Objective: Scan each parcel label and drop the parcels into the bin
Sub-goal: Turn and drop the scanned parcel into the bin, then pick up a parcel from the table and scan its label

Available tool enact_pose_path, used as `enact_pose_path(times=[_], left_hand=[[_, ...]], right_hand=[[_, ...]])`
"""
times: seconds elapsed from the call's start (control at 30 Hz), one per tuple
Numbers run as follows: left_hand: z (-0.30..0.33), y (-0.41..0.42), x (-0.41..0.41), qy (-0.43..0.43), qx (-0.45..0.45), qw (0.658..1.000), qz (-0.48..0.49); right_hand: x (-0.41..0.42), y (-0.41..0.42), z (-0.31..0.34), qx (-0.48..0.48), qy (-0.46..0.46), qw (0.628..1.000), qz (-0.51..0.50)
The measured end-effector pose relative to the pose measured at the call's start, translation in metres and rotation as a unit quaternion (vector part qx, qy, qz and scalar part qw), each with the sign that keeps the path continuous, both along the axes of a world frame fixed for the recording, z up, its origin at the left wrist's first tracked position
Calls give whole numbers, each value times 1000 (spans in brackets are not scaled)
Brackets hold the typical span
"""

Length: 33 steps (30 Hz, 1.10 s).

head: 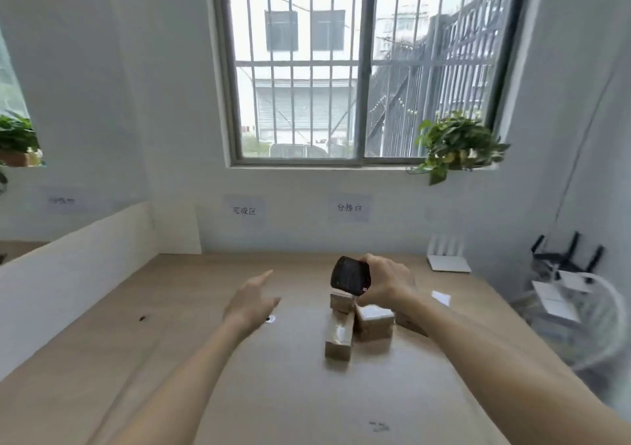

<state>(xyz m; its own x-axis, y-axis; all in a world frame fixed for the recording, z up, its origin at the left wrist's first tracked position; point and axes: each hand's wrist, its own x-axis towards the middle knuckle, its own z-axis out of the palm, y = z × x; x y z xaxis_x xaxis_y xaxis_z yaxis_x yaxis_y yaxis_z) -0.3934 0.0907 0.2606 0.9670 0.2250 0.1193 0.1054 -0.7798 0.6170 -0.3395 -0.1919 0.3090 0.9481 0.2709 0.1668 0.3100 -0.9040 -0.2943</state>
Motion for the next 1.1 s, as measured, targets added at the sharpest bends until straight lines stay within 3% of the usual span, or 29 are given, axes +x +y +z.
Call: enact_pose_path(times=[0.3,0.53,0.83,1.1], left_hand=[[-9,-181,72,-5,6,994,-110],[-13,-282,110,-9,8,984,-176],[-38,-344,176,27,-9,975,-220],[-79,-363,278,55,-18,974,-218]], right_hand=[[9,-192,-6,-11,9,993,-121],[9,-289,-14,-5,10,982,-190],[45,-351,-37,-5,40,965,-257],[150,-365,-68,-11,86,957,-275]])
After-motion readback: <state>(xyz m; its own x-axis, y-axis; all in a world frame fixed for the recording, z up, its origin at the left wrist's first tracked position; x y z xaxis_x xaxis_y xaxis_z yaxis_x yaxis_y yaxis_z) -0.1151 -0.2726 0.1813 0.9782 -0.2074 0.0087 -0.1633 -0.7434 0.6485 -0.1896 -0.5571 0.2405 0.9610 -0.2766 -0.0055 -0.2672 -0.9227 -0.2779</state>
